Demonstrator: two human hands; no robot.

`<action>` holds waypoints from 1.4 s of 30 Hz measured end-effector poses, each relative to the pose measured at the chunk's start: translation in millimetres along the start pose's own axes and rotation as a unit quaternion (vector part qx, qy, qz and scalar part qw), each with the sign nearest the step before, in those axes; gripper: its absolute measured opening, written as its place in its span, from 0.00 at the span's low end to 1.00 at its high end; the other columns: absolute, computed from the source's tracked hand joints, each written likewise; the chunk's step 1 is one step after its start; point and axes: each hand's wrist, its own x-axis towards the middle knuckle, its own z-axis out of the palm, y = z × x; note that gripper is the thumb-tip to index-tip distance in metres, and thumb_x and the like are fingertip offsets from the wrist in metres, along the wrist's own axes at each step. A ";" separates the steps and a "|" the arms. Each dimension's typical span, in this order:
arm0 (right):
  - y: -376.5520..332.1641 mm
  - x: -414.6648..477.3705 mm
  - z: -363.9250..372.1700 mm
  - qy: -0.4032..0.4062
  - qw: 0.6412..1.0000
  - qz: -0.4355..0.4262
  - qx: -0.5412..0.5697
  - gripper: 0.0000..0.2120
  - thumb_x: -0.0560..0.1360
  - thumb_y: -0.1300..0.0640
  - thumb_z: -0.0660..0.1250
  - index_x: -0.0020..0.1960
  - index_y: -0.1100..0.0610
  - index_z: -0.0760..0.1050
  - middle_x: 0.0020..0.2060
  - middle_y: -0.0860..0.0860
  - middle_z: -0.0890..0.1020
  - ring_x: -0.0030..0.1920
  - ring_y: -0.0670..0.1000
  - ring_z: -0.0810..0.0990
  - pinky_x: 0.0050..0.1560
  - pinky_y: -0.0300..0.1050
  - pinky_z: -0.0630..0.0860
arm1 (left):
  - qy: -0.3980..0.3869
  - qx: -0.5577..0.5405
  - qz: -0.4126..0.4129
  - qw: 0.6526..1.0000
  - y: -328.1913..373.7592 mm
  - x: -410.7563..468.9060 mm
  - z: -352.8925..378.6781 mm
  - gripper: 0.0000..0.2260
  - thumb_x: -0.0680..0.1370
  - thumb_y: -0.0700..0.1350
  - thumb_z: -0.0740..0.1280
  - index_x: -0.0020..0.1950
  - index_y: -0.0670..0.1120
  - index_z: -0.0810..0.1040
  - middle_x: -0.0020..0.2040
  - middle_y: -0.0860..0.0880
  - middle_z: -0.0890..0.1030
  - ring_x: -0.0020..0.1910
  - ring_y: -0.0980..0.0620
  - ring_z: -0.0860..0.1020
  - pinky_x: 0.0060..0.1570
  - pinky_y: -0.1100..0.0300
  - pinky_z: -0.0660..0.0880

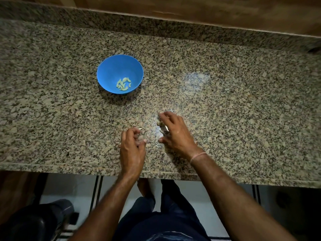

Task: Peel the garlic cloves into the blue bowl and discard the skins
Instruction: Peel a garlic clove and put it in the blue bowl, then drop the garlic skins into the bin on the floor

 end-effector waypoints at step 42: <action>31.5 15.5 13.3 -0.006 0.999 -0.010 -0.038 0.36 0.84 0.34 0.40 0.83 0.51 0.31 0.82 0.49 0.30 0.82 0.50 0.30 0.81 0.63 0.34 | -0.032 -0.462 -0.305 0.832 11.9 -12.9 -15.6 0.09 0.88 0.42 0.57 0.58 0.44 0.77 0.35 0.52 0.74 0.32 0.57 0.70 0.31 0.63 0.68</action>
